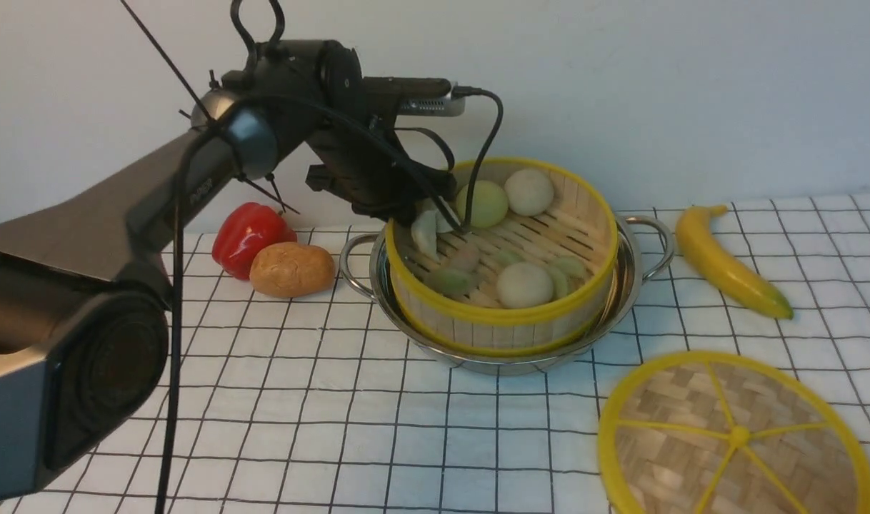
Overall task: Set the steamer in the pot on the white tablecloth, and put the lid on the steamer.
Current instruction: 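Place the bamboo steamer basket with dumplings into the steel pot with the left gripper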
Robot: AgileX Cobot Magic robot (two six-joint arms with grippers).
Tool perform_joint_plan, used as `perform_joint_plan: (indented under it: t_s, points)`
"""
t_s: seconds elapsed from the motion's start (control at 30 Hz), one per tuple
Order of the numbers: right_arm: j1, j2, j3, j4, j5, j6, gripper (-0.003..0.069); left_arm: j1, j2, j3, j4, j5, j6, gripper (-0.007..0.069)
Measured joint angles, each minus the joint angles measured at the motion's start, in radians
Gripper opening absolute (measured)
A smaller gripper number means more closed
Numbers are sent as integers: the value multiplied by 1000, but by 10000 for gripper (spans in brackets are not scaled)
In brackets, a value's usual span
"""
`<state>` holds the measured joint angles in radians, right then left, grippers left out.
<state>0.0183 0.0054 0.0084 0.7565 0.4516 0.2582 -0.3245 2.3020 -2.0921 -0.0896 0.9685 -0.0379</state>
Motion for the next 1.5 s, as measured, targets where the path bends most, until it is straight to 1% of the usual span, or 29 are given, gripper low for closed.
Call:
perform_joint_plan:
  t_s: [0.2,0.43,0.77,0.87,0.9,1.03,1.2,1.37,1.5]
  points:
    - [0,0,0,1,0,0,243,0,35,0,1,-52,0,50]
    - [0,0,0,2,0,0,243,0,79,0,0,-64,0,50]
    - [0,0,0,3,0,0,243,0,94,0,0,-127,2,55]
    - [0,0,0,3,0,0,243,0,94,-3,-10,-136,-1,115]
    - [0,0,0,3,0,0,243,0,94,-4,-12,-136,-2,120]
    - [0,0,0,3,0,0,243,0,87,-11,-28,-157,-5,266]
    - [0,0,0,3,0,0,243,0,82,-12,-30,-157,-5,396]
    - [0,0,0,3,0,0,243,-1,52,-12,-27,-143,-5,455]
    - [0,0,0,3,0,0,243,-1,1,-12,5,-85,-5,460]
